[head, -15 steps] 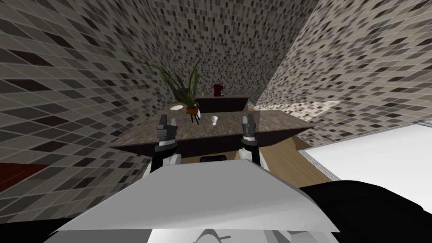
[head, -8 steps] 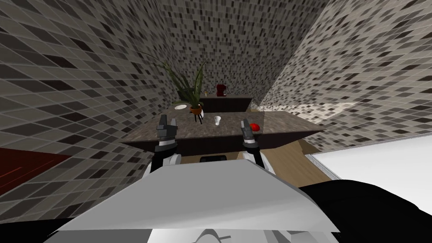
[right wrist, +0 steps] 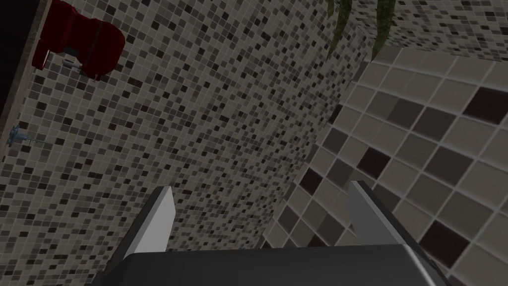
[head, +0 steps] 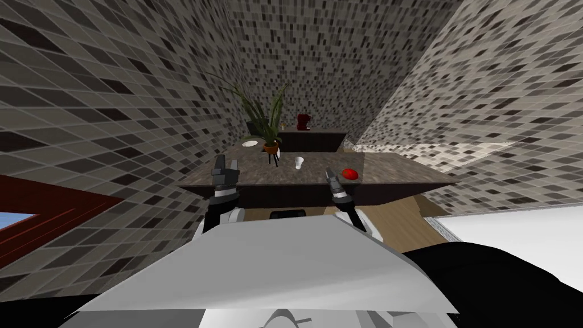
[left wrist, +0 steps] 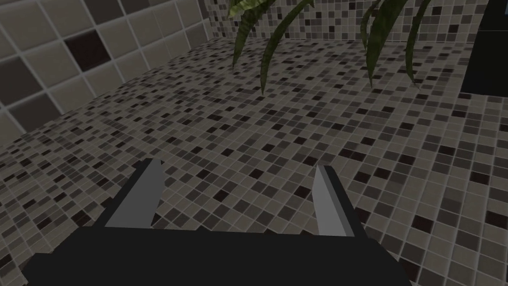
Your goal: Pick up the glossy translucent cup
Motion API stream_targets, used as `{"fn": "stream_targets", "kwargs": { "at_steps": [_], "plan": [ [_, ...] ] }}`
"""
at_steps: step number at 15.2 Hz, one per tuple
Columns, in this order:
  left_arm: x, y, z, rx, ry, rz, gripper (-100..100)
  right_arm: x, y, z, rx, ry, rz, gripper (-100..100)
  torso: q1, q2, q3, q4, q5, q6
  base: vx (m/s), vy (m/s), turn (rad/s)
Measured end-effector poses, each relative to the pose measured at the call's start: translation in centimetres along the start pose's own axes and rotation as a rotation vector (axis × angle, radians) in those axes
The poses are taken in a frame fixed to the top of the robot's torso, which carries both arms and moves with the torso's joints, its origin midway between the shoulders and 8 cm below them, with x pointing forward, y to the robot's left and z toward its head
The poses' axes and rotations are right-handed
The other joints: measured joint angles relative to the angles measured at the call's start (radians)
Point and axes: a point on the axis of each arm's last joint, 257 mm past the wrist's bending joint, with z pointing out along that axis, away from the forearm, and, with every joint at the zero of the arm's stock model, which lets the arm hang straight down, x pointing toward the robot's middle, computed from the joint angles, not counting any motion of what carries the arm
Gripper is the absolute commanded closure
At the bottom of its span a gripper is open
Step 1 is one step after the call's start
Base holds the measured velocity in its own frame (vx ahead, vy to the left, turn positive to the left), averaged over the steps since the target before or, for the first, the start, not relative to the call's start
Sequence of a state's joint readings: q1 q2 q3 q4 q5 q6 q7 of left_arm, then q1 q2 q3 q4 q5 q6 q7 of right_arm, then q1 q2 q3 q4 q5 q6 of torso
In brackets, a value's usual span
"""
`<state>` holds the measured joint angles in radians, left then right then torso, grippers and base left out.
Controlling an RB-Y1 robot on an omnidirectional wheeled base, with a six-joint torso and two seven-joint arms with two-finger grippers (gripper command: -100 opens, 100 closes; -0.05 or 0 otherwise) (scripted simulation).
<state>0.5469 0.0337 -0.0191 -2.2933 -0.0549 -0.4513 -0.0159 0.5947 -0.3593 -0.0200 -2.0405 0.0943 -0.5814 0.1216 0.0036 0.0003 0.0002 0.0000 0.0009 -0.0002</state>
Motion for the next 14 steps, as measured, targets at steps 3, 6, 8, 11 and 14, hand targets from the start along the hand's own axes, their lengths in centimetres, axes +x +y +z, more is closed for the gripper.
{"fn": "stream_targets", "kwargs": {
  "at_steps": [3, 6, 8, 11, 14],
  "plan": [
    [0.0, 0.0, 0.0, 0.0, 0.0, 0.0, 0, 0.6, -2.7, -1.4, 0.063, 0.064, -0.031, -100, 0.0, 0.0, 0.0, 0.0, 0.0, 0.0, -0.002, 0.066, 0.11],
    [0.0, 0.0, 0.0, 0.0, 0.0, 0.0, 0, 0.4, -4.8, -2.9, 0.119, 0.124, -0.062, -100, 0.0, 0.0, 0.0, 0.0, 0.0, 0.0, 0.004, 0.061, 0.115],
    [0.0, 0.0, 0.0, 0.0, 0.0, 0.0, 0, 0.4, -6.8, -4.2, 0.165, 0.17, -0.086, -100, 0.001, 0.0, 0.0, 0.0, 0.0, 0.0, 0.008, 0.083, 0.172],
    [0.0, 0.0, 0.0, 0.0, 0.0, 0.0, 0, 0.3, -9.4, -6.9, 0.237, 0.236, -0.124, -100, 0.002, 0.0, 0.0, 0.0, 0.0, 0.0, 0.004, 0.082, 0.139],
    [0.0, 0.0, 0.0, 0.0, 0.0, 0.0, 0, -0.5, -11.9, -8.8, 0.301, 0.295, -0.16, -100, 0.001, 0.0, 0.0, 0.0, 0.0, 0.0, 0.006, 0.071, 0.136]
  ]
}}
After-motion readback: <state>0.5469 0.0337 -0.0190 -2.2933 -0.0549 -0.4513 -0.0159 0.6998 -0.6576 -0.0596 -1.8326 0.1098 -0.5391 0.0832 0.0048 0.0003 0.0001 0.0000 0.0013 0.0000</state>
